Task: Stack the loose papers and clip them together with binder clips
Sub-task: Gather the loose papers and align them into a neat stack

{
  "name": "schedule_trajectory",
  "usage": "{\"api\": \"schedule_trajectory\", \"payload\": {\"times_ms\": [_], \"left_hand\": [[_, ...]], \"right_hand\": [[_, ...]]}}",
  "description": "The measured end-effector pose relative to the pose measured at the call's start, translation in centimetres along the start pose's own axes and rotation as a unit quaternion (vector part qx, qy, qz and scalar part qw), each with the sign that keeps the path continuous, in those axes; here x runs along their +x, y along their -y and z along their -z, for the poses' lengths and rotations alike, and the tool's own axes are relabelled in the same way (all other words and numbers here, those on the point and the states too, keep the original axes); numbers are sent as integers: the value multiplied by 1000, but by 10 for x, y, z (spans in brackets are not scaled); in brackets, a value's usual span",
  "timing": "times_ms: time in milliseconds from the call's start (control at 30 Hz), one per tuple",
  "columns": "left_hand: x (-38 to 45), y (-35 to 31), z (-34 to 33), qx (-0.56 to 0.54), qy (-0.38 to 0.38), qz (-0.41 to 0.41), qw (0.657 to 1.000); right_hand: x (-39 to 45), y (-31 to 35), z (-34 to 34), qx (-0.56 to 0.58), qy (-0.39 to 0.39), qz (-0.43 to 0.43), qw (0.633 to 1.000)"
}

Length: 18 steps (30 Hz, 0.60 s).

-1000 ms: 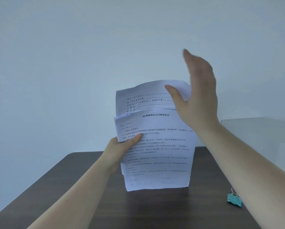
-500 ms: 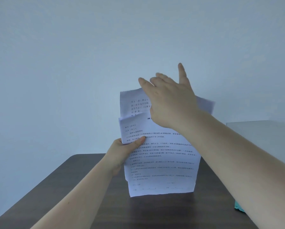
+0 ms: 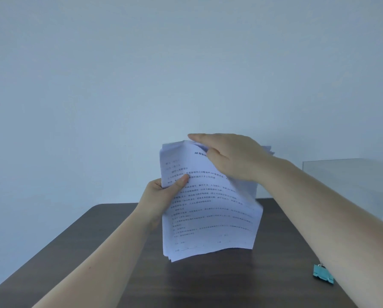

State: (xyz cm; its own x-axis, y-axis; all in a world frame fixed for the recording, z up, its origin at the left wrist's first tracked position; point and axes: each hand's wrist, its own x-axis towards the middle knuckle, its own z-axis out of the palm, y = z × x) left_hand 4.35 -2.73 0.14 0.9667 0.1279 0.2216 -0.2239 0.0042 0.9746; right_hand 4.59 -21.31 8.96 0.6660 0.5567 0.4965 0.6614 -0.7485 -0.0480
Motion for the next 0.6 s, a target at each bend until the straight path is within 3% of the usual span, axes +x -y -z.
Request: {"api": "schedule_trajectory", "payload": {"times_ms": [100,233,367,433,500,567,600], "left_hand": [[3,-2,3,-14,-36,-2,999],[5,-6,11,-35,-52,2,998],[2,-5,15,-46,-39,-7,998],[0,-3,14,-57,-35,-8,998],[-2,-3,12,-74,-32,-11,997],[-4,-2,10,-88,-27,-14,996],[-4,-3,9,-88,-23,-11,996]], "right_hand": [[-4,-7,3,25,-23,-23,999],[-11,-22,19,-14,1,-68,998],[-12,-46,18,118,-58,-121,984],[-13,-55,3,258,-129,-155,945],[-15,-59,-17,440,-153,-190,864],[-20,-63,-37,577,-108,-197,785],[-22,-64,-45,610,-78,-192,765]]}}
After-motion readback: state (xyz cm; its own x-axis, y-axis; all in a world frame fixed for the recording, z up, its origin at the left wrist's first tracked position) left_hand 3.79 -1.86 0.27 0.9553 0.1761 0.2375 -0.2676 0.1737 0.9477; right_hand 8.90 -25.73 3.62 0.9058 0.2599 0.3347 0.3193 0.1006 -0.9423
